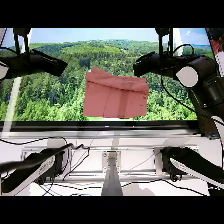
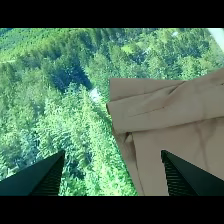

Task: Fold the clothes and pants, and hang the long-sleeved shirts on hangers.

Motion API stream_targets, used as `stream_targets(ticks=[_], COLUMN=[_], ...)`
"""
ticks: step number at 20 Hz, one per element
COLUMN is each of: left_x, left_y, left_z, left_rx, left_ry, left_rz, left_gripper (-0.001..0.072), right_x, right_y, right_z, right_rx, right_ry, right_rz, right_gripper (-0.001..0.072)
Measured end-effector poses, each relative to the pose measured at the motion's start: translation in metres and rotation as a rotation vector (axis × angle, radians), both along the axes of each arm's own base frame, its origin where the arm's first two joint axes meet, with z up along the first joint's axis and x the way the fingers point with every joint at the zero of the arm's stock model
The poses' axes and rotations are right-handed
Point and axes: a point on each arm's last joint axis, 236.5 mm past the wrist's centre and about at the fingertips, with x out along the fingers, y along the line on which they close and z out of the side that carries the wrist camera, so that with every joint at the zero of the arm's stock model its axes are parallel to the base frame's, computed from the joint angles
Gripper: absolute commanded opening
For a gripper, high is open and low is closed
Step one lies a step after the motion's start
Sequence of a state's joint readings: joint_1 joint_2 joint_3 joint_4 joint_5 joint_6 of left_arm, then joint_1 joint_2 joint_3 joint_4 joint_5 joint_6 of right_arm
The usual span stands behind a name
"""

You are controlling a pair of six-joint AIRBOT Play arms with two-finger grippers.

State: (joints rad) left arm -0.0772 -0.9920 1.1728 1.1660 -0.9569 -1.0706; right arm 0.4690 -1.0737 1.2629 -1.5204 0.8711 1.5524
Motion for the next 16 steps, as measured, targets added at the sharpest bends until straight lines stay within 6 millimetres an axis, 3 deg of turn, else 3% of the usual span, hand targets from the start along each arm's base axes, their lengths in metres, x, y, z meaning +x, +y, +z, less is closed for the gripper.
stream_targets(ticks=[12, 16], left_x=[0.000, 0.000], left_y=[0.000, 0.000], left_z=[0.000, -0.001], left_rx=[0.000, 0.000], left_ry=[0.000, 0.002], left_rz=[0.000, 0.000], left_gripper=[0.0689, 0.0690], right_x=[0.000, 0.010], right_y=[0.000, -0.001], right_z=[0.000, 0.017], right_rx=[0.001, 0.032], right_ry=[-0.002, -0.073], right_rz=[0.000, -0.011], right_gripper=[0.0020, 0.0020])
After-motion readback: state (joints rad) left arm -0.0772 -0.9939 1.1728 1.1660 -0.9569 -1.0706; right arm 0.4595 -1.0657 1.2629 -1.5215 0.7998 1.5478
